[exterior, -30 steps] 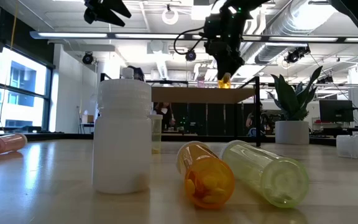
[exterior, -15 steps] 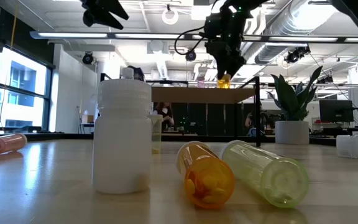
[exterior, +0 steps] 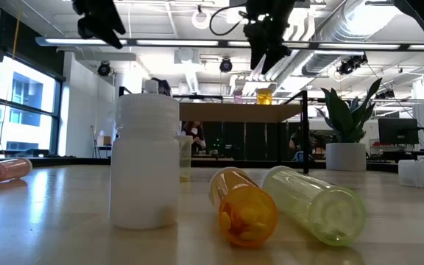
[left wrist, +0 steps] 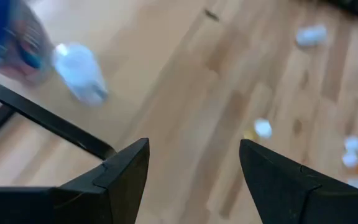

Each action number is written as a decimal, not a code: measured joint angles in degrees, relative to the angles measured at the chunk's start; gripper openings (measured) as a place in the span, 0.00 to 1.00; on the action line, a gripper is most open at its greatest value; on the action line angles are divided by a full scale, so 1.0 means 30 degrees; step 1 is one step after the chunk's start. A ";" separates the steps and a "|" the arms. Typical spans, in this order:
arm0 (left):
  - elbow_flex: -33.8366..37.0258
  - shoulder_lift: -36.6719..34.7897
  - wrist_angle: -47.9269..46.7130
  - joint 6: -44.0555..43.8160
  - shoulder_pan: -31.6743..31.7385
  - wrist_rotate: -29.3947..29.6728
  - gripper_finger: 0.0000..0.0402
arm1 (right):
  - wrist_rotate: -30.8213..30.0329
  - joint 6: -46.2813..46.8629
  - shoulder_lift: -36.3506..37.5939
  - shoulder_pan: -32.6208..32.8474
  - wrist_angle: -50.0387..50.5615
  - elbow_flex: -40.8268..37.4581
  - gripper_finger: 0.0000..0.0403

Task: Pick and place medicine bottles onto shelf by color
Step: Put the left small orange pill bottle on the shelf

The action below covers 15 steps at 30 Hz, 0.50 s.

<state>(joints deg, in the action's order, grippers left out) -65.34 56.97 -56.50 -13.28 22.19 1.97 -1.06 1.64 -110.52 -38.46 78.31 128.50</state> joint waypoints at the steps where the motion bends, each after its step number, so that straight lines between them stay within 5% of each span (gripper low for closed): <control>1: 0.0000 0.0000 -0.0330 -0.0093 -0.0413 0.0005 0.60 | 0.0000 0.0205 0.0000 0.0002 0.0127 0.0277 0.65; 15: 0.0000 0.0000 -0.1900 -0.5151 -0.6879 0.2371 0.60 | -0.0005 0.2001 0.0000 0.1736 0.2003 0.1810 0.65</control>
<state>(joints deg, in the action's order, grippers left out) -65.34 56.97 -62.20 -28.73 1.56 9.08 -1.08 7.64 -110.52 -33.25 84.32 133.93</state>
